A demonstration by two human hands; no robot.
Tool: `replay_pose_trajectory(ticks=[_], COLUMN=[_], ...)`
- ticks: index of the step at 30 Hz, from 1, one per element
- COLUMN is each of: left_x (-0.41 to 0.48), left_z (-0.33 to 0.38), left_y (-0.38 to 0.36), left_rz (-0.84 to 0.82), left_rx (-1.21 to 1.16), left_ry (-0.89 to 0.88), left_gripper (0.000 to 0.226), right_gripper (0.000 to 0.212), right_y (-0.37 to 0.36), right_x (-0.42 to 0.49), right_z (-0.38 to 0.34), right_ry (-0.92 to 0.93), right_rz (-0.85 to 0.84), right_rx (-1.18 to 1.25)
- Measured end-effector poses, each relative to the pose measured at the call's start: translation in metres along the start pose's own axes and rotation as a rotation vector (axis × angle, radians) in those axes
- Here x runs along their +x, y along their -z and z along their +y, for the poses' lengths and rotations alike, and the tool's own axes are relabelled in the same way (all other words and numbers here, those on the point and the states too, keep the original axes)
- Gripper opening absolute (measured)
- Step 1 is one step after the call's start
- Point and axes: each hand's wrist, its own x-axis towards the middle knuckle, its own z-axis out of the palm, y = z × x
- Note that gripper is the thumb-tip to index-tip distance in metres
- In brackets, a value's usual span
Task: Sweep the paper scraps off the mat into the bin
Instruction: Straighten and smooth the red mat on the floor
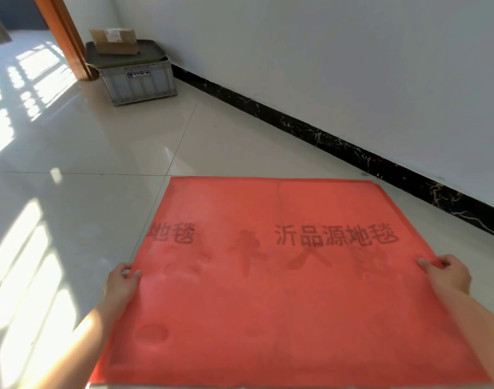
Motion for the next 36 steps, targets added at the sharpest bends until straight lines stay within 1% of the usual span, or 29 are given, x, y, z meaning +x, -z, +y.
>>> replay_pose_trajectory(ticks=[5,9,12,14,15,16,17,19,21,24,26,27,29,31,33,35,36], left_x=[0.006,-0.002,-0.014,-0.023,-0.028,-0.034,-0.041,-0.056,-0.072,-0.105,-0.124,-0.129,-0.135,-0.141,-0.146,-0.136,-0.129], left_z=[0.001,0.010,0.020,0.026,0.027,0.026,0.024,0.020,0.015,0.011,0.010,0.012,0.022,0.035,0.044,0.049,0.051], left_y=[0.000,0.000,0.000,-0.001,-0.003,-0.005,-0.009,-0.018,-0.027,-0.030,-0.021,-0.012,0.011,0.040,0.063,0.078,0.081], left_rz=[0.022,0.056,0.106,0.166,0.204,0.238,0.260,0.270,0.217,0.125,0.135,0.180,0.300,0.453,0.575,0.686,0.701], left_rx=[0.045,0.064,0.110,0.184,0.230,0.263,0.276,0.290,0.289,0.240,0.253,0.270,0.251,0.149,0.037,0.056,0.109], left_ry=[0.003,-0.023,-0.046,-0.023,-0.008,0.000,-0.006,-0.082,-0.177,-0.254,-0.288,-0.293,-0.262,-0.179,-0.173,-0.185,-0.178], left_gripper=[0.020,0.021,0.024,0.027,0.032,0.039,0.047,0.056,0.058,0.059,0.061,0.063,0.065,0.064,0.064,0.065,0.064], right_gripper=[0.033,0.034,0.039,0.044,0.044,0.044,0.047,0.054,0.056,0.062,0.062,0.061,0.059,0.059,0.059,0.058,0.058], right_y=[-0.006,-0.012,-0.018,-0.024,-0.029,-0.036,-0.045,-0.072,-0.108,-0.150,-0.160,-0.159,-0.152,-0.141,-0.127,-0.119,-0.119], right_x=[0.005,0.008,0.009,0.002,-0.005,-0.014,-0.026,-0.061,-0.114,-0.222,-0.293,-0.324,-0.375,-0.417,-0.453,-0.485,-0.497], right_z=[0.002,0.008,0.010,0.010,0.008,0.003,-0.004,-0.030,-0.066,-0.119,-0.148,-0.164,-0.198,-0.231,-0.259,-0.280,-0.288], right_ry=[0.014,0.008,-0.059,-0.065,-0.005,0.102,0.247,0.551,0.795,1.130,1.314,1.394,1.512,1.537,1.578,1.641,1.653], right_rz=[-0.001,0.004,-0.012,0.044,0.104,0.155,0.169,0.091,-0.055,-0.374,-0.604,-0.688,-0.759,-0.826,-0.883,-0.908,-0.916], right_rx=[0.019,-0.002,-0.130,-0.284,-0.337,-0.357,-0.350,-0.295,-0.239,-0.193,-0.105,-0.040,0.103,0.219,0.310,0.384,0.419])
